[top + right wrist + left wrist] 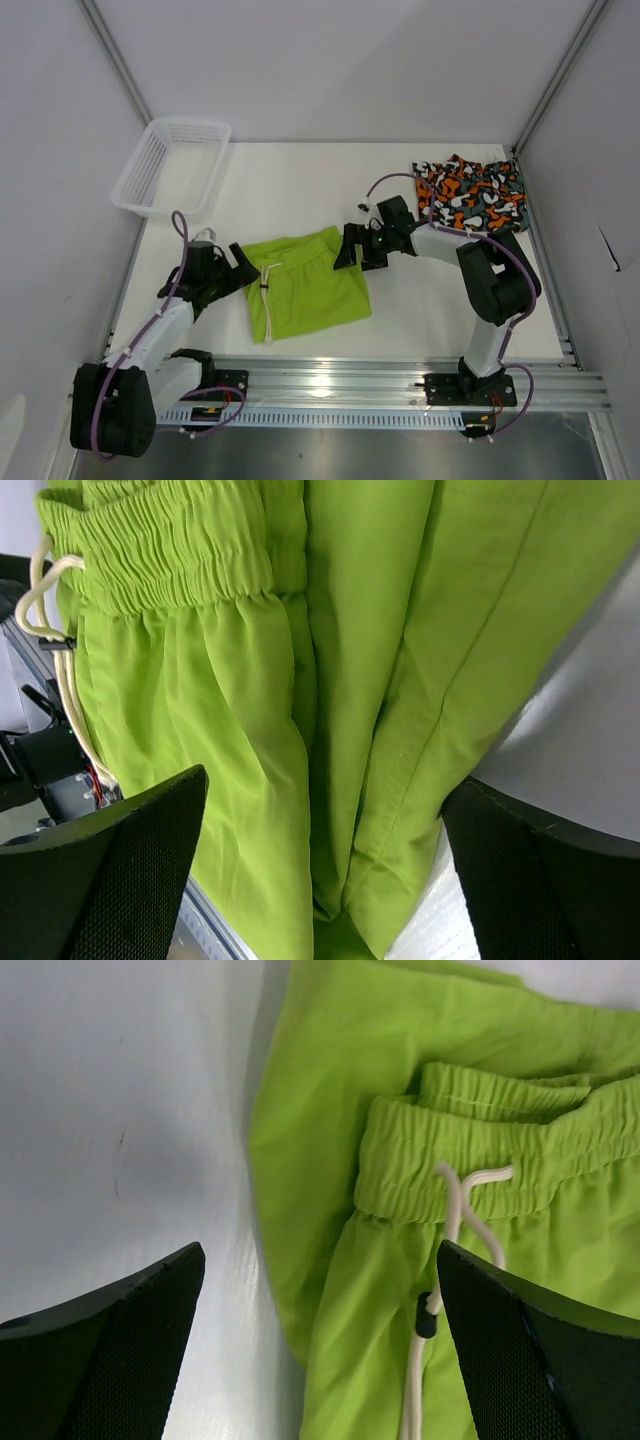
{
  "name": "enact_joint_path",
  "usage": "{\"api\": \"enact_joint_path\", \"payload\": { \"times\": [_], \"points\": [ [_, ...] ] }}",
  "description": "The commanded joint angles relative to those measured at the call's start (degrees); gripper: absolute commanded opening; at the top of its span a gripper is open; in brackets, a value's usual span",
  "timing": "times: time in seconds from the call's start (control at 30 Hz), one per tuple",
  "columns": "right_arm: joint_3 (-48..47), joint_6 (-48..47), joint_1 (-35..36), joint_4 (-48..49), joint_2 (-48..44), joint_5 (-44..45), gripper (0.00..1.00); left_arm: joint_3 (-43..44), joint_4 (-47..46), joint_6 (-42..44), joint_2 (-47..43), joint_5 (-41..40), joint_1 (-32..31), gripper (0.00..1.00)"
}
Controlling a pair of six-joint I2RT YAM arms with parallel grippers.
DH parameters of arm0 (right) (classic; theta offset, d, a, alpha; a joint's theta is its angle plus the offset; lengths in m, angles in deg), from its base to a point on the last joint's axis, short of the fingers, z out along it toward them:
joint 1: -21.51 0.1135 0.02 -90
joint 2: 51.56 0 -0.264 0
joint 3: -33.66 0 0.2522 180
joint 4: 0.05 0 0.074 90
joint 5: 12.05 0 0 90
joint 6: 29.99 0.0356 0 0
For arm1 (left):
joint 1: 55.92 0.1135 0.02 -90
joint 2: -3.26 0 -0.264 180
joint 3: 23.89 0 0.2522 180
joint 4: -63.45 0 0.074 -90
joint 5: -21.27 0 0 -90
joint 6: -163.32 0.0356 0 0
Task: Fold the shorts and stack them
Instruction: Fold the shorts
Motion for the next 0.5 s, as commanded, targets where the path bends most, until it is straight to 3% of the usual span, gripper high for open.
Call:
{"api": "enact_joint_path", "payload": {
  "times": [0.0,0.1,0.27,0.47],
  "points": [
    [-2.0,-1.5,-0.1,-0.3,3.1,0.2,0.99,-2.5,-6.2,-0.8,-1.5,5.9,2.2,0.99],
    [-2.8,-2.0,0.0,-1.4,3.6,0.7,0.88,-4.0,-6.9,-0.5,-3.9,6.6,2.6,0.99],
    [-4.6,-3.1,0.6,-3.3,4.0,2.8,0.61,-5.7,-9.1,0.1,-4.8,8.5,2.7,0.99],
    [-5.6,-3.5,1.6,-4.3,4.4,4.6,0.52,-7.0,-12.6,0.9,-0.8,11.3,2.8,0.99]
  ]
}}
